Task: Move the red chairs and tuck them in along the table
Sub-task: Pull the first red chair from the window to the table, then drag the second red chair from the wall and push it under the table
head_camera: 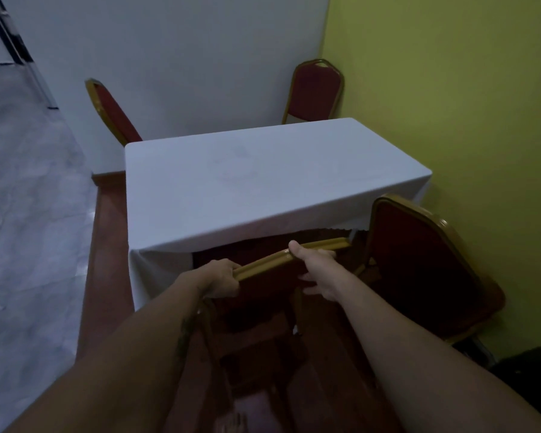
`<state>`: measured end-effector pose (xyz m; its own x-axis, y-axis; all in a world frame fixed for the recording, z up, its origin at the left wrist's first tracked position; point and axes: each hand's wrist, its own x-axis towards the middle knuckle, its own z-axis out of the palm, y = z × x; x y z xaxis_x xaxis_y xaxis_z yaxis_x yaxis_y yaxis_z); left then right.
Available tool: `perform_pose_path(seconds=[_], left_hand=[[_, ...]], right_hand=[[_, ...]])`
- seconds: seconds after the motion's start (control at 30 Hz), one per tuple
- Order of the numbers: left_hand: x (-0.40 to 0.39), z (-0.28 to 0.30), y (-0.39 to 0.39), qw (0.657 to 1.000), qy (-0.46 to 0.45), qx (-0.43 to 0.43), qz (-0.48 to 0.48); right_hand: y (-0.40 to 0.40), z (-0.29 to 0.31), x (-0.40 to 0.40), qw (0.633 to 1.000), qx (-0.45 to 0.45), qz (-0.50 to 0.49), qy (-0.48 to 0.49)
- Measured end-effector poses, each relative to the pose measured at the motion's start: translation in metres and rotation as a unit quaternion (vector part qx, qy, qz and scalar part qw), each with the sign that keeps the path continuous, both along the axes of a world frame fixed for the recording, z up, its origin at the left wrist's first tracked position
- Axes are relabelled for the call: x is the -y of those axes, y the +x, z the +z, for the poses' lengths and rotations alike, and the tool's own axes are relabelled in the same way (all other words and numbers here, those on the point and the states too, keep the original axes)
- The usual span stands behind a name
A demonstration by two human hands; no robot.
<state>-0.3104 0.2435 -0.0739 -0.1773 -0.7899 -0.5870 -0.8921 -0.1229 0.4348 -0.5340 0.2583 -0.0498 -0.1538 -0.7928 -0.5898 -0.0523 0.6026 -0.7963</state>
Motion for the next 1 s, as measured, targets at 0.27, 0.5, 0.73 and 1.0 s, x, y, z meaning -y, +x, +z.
perform_pose_path(seconds=[0.27, 0.5, 0.73, 1.0], left_hand=[[0.037, 0.066, -0.066, 0.991, -0.018, -0.119, -0.055], [0.073, 0.1, -0.162, 0.968, -0.108, -0.129, -0.186], [0.081, 0.103, -0.263, 0.94, -0.17, -0.168, -0.244], [0.105, 0.088, -0.363, 0.9, -0.269, -0.147, -0.31]], right_hand=[[-0.11, 0.019, -0.013, 0.98, -0.194, 0.037, -0.022], [-0.194, 0.069, -0.03, 0.901, -0.428, -0.006, -0.069], [-0.249, 0.068, -0.057, 0.878, -0.479, -0.014, 0.02], [-0.305, 0.041, -0.033, 0.884, -0.457, 0.07, 0.074]])
